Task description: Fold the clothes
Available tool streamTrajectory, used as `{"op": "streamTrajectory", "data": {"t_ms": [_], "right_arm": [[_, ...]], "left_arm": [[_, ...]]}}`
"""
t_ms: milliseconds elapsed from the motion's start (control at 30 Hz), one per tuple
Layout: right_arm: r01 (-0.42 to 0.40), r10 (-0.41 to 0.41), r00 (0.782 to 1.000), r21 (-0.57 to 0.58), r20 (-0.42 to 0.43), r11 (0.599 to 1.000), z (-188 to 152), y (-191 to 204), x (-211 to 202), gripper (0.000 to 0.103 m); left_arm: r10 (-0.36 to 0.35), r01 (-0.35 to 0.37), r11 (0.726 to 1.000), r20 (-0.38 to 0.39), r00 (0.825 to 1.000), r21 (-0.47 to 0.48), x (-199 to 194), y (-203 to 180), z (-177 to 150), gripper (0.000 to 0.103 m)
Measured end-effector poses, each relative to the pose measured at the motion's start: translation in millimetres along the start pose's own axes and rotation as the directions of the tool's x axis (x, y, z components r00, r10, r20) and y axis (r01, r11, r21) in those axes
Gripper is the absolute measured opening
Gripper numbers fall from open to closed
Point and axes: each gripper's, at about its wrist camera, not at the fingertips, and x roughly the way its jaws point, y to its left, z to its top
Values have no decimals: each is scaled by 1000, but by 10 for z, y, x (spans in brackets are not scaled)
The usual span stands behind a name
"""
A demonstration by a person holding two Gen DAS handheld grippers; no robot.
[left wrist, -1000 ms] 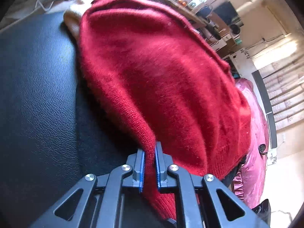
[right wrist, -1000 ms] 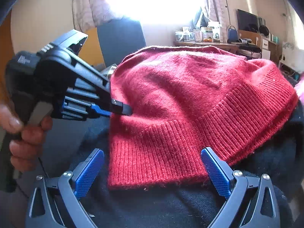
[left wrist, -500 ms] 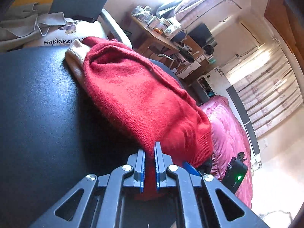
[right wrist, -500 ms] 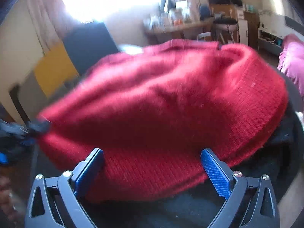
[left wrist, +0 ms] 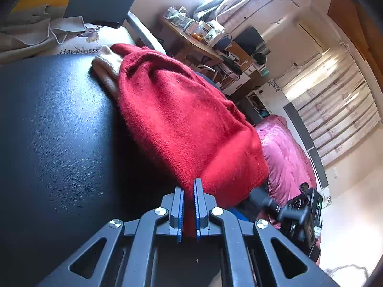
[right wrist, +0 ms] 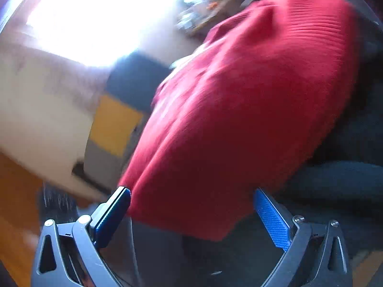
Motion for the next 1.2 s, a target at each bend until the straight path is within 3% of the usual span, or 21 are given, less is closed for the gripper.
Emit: {"op": "streamTrajectory", "data": {"t_ms": [133, 233, 300, 433, 533, 633, 700, 733, 767, 800, 900, 967, 1067, 1200], "right_arm": [[80, -81, 994, 20, 71, 997, 191, -174, -392, 103], [118, -123, 987, 54, 106, 992, 251, -288, -507, 103], [143, -151, 983, 79, 101, 987, 332, -359, -576, 103], [216, -219, 971, 39, 93, 976, 537, -320, -392, 103], [288, -281, 955, -79, 92, 954, 485, -245, -435, 103], [347, -334, 937, -154, 102, 925, 415, -199, -484, 103], [372, -357, 928, -180, 110, 911, 379, -184, -556, 103], [389, -372, 921, -196, 116, 900, 319, -86, -493, 103], [407, -388, 913, -213, 124, 888, 261, -3, -450, 101], [434, -413, 901, -241, 136, 868, 215, 6, -507, 98], [508, -477, 861, -317, 176, 801, 82, 30, -663, 69], [505, -474, 863, -319, 175, 802, 76, 10, -608, 42], [433, -414, 901, -292, 129, 853, 54, 16, -701, 19], [290, -293, 955, -323, 41, 901, -211, 232, -863, 16]], "left_arm": [[-66, 65, 998, -33, 997, -24, 190, 35, 7, 8], [-26, 23, 999, -75, 997, -47, 405, 81, 32, 17], [1, -7, 998, -93, 996, -64, 520, 109, 21, 18], [46, -56, 994, -110, 993, -92, 694, 228, 14, 20], [73, -82, 991, -87, 994, -103, 723, 307, -2, 27], [14, -39, 979, -122, 992, -198, 850, 404, 1, 30], [-40, 6, 970, -132, 990, -243, 916, 405, -3, 27], [-59, 20, 972, -161, 985, -235, 962, 370, -15, 13], [-61, 23, 977, -175, 983, -213, 989, 314, -40, 6], [-60, 27, 983, -177, 982, -182, 984, 253, -72, 6], [-104, 80, 987, -169, 980, -142, 858, 144, -140, 5], [-137, 118, 982, -133, 982, -145, 685, 126, -161, 5], [-181, 172, 977, -65, 981, -129, 345, 83, -203, 5], [-222, 223, 971, 24, 975, -90, -227, 64, -226, 5]]}}
